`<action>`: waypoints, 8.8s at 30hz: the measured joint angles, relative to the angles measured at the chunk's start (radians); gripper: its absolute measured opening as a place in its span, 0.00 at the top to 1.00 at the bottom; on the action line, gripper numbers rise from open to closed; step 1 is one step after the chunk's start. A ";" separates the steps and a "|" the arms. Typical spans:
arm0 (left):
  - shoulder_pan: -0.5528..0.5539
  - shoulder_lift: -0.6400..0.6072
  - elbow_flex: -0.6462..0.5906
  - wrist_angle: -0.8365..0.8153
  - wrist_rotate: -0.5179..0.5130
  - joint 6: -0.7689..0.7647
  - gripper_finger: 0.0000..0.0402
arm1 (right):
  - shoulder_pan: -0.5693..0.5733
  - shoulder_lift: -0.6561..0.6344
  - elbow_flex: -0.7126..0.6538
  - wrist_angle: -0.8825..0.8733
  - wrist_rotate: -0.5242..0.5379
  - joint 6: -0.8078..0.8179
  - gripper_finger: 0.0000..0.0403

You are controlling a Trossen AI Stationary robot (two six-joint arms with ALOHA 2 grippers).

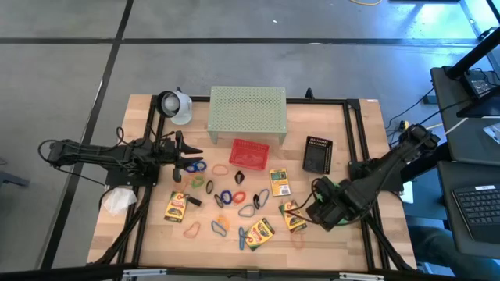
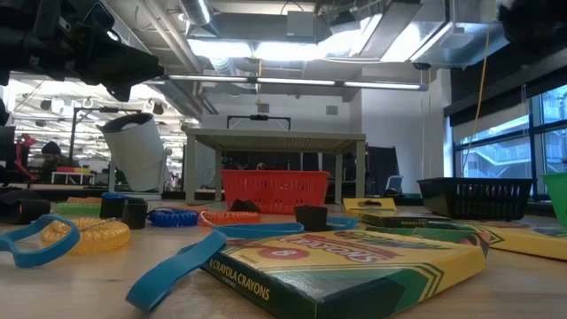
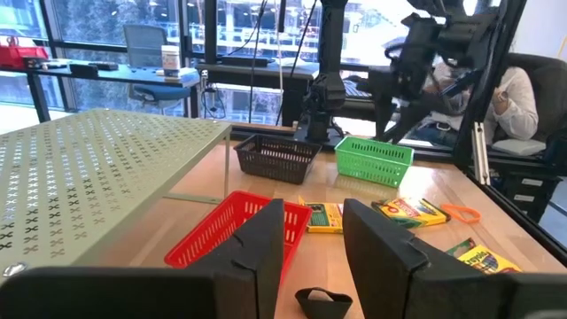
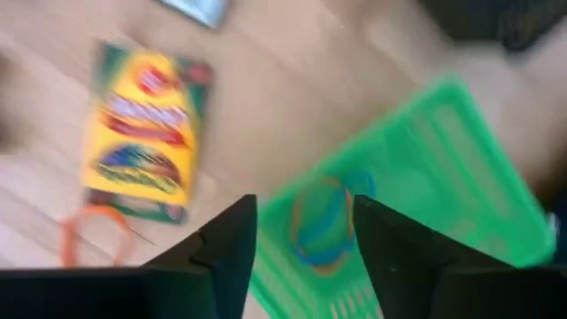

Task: Pick & Place Office Desk Supplies
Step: Put the crayon box into the black bin

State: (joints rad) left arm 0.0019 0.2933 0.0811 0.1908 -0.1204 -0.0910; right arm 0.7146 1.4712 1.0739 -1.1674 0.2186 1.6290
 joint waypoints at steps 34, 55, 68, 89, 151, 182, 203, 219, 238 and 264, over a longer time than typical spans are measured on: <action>0.000 0.001 0.000 0.038 0.007 0.018 0.72 | -0.703 0.220 0.067 0.455 -0.154 -1.249 0.56; 0.000 0.001 0.000 0.038 0.010 0.004 0.72 | -0.749 0.329 0.067 0.498 -0.201 -1.353 0.64; 0.000 0.001 0.000 0.038 0.010 0.007 0.72 | -0.751 0.394 0.062 0.502 -0.213 -1.330 0.64; 0.000 0.001 0.000 0.038 0.010 0.008 0.72 | -0.762 0.399 0.116 0.409 -0.288 -1.269 0.80; 0.000 0.001 0.000 0.037 0.034 0.018 0.72 | -0.846 0.471 0.144 0.403 -0.491 -1.492 0.80; 0.000 0.001 0.001 0.037 0.032 0.027 0.72 | -0.744 0.266 0.302 0.134 -0.299 -1.223 1.00; 0.000 0.001 0.001 0.037 0.033 0.022 0.72 | -0.649 0.012 0.387 -0.255 0.014 -0.939 1.00; 0.000 0.001 0.001 0.037 0.034 0.008 0.72 | -0.613 -0.146 0.102 -0.240 0.095 -0.746 1.00; 0.000 0.001 0.001 0.037 0.034 0.007 0.72 | -0.625 -0.174 -0.036 -0.090 0.020 -0.777 1.00; 0.000 0.001 0.001 0.038 0.033 0.008 0.72 | -0.705 -0.172 -0.159 0.025 -0.039 -0.841 1.00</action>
State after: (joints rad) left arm 0.0021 0.2947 0.0818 0.2283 -0.0873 -0.0834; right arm 0.0092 1.2987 0.9150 -1.1423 0.1799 0.7882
